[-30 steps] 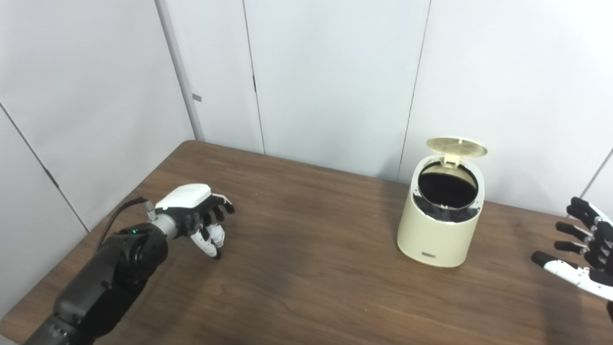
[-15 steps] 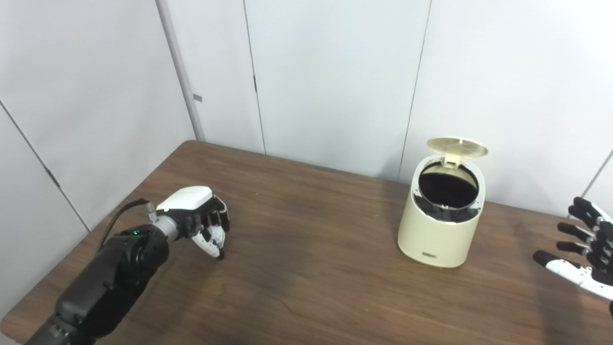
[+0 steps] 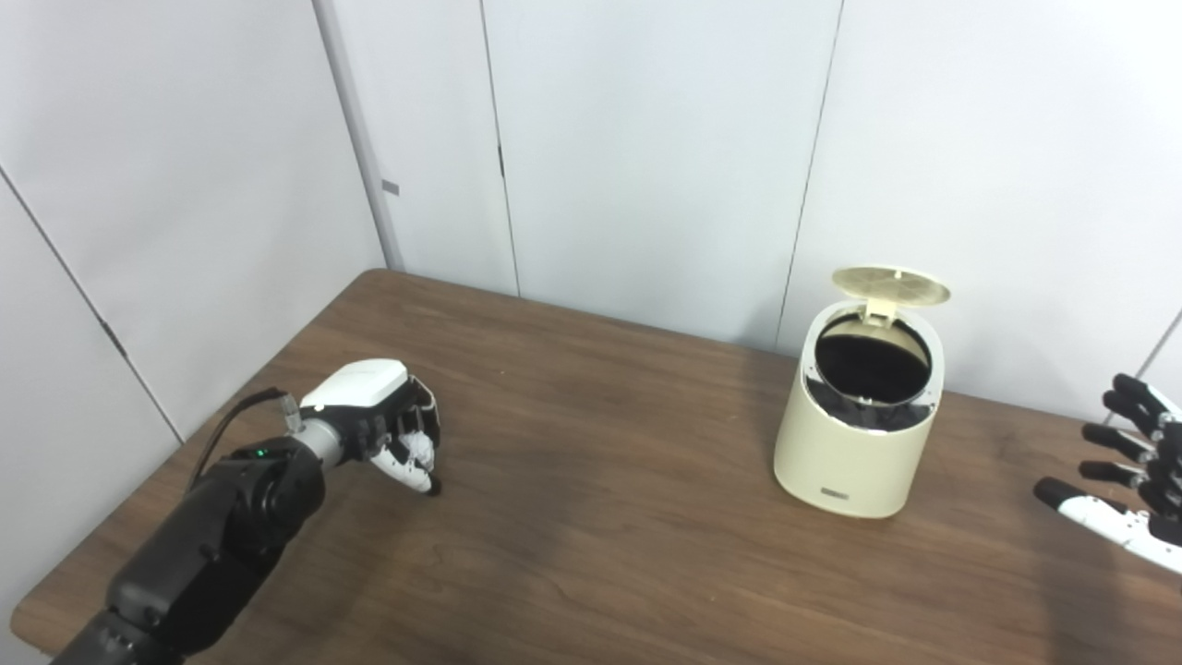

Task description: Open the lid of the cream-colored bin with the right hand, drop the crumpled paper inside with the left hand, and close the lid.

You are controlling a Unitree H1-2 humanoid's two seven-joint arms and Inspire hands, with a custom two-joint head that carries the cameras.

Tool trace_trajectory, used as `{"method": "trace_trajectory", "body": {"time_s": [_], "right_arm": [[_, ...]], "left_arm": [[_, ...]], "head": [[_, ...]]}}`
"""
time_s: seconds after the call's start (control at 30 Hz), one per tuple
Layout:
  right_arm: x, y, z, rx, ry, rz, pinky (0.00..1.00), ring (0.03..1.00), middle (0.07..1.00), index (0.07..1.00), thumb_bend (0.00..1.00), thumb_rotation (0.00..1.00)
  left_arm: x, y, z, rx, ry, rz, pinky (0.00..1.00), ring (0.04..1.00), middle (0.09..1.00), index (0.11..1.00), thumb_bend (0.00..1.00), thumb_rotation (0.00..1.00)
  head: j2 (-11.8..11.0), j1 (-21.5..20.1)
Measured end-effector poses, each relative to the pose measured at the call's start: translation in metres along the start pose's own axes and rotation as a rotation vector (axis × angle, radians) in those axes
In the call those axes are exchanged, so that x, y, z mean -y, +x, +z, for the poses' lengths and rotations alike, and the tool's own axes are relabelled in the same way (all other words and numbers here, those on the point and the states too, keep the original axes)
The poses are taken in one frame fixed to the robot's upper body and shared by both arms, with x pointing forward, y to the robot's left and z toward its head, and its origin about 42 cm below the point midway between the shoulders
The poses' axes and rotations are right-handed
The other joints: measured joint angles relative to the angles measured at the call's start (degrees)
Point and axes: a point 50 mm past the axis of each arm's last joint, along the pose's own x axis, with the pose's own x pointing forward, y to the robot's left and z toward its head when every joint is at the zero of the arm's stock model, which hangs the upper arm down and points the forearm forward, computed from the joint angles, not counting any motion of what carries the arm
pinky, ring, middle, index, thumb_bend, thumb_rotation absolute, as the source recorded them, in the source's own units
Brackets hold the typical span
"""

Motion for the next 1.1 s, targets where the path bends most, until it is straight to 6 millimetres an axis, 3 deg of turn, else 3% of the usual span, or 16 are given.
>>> {"method": "trace_trajectory", "body": {"time_s": [0.2, 0.33, 0.47, 0.63, 0.8, 1.1], "right_arm": [[-0.001, 0.000, 0.000, -0.011, -0.010, 0.001, 0.70, 0.813, 0.905, 0.908, 0.60, 0.18], [-0.003, 0.000, -0.001, -0.027, -0.018, 0.004, 0.72, 0.834, 0.920, 0.923, 0.58, 0.13], [-0.005, 0.001, 0.000, -0.023, -0.018, 0.011, 0.75, 0.847, 0.924, 0.934, 0.57, 0.10], [-0.012, 0.005, 0.004, -0.016, -0.026, 0.020, 0.80, 0.870, 0.931, 0.934, 0.55, 0.07], [-0.016, 0.007, -0.001, -0.032, -0.023, 0.022, 0.79, 0.876, 0.924, 0.918, 0.56, 0.06], [-0.022, 0.009, -0.010, -0.022, -0.063, 0.023, 0.73, 0.850, 0.908, 0.907, 0.62, 0.19]], "left_arm": [[0.000, 0.000, 0.003, 0.009, 0.013, 0.006, 0.44, 0.426, 0.490, 0.504, 0.50, 0.00], [0.002, -0.001, 0.018, 0.057, 0.030, -0.011, 0.44, 0.420, 0.487, 0.500, 0.50, 0.00], [-0.009, 0.001, 0.053, 0.169, 0.057, -0.041, 0.43, 0.423, 0.494, 0.493, 0.50, 0.00], [-0.046, 0.008, 0.103, 0.307, 0.074, 0.018, 0.41, 0.419, 0.503, 0.481, 0.50, 0.00], [-0.066, 0.014, 0.148, 0.393, 0.098, 0.022, 0.42, 0.407, 0.499, 0.483, 0.50, 0.00], [-0.092, 0.023, 0.202, 0.508, 0.150, 0.037, 0.32, 0.364, 0.470, 0.527, 0.50, 0.00]], "head": [[0.00, -1.23], [0.00, -1.23], [-0.09, -2.72], [-0.18, -3.95], [-0.44, -5.62], [-0.79, -9.57]]}}
